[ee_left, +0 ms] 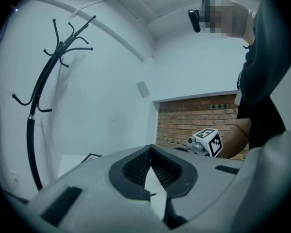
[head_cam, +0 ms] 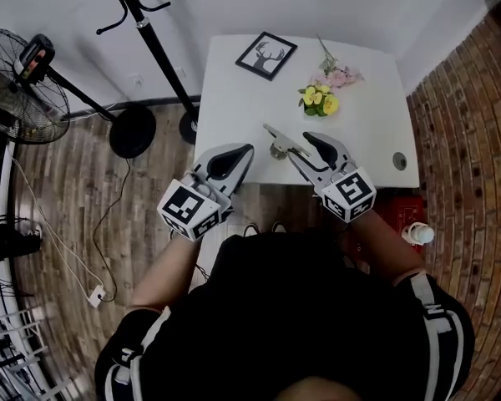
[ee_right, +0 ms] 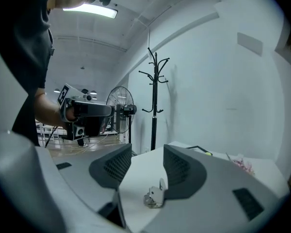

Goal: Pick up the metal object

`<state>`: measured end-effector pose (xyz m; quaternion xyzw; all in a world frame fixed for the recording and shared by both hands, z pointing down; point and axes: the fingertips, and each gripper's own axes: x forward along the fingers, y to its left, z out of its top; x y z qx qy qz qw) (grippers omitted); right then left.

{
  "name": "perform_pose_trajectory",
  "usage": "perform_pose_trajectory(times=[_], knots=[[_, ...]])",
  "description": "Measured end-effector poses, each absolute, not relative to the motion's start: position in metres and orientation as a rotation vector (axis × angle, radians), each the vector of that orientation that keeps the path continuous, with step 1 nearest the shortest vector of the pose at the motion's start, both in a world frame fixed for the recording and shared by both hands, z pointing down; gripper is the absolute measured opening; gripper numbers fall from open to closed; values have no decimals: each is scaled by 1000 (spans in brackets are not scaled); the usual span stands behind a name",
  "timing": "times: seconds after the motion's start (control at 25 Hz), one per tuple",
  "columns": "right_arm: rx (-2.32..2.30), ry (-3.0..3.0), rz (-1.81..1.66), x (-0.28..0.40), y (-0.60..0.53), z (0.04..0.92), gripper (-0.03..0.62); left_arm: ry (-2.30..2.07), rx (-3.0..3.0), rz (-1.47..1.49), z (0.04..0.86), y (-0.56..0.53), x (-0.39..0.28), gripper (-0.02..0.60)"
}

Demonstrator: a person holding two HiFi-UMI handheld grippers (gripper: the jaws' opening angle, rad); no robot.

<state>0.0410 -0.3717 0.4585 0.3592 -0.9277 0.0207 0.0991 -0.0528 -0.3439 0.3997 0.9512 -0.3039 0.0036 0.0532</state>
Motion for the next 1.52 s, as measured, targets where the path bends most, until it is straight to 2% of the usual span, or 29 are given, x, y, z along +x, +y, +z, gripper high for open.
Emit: perform_pose_trajectory(times=[0.32, 0.96, 1.4, 1.52], knots=[[967, -2654, -15, 37, -379, 484, 201, -953, 2883, 22, 399, -341, -54, 8], [658, -2159, -206, 15, -417, 617, 202, -1085, 2814, 55, 407, -333, -87, 8], [671, -2023, -215, 17, -435, 655, 201, -1103, 2784, 73, 415, -329, -94, 8], [676, -2013, -229, 16, -438, 658, 175, -1103, 2784, 83, 416, -328, -94, 8]])
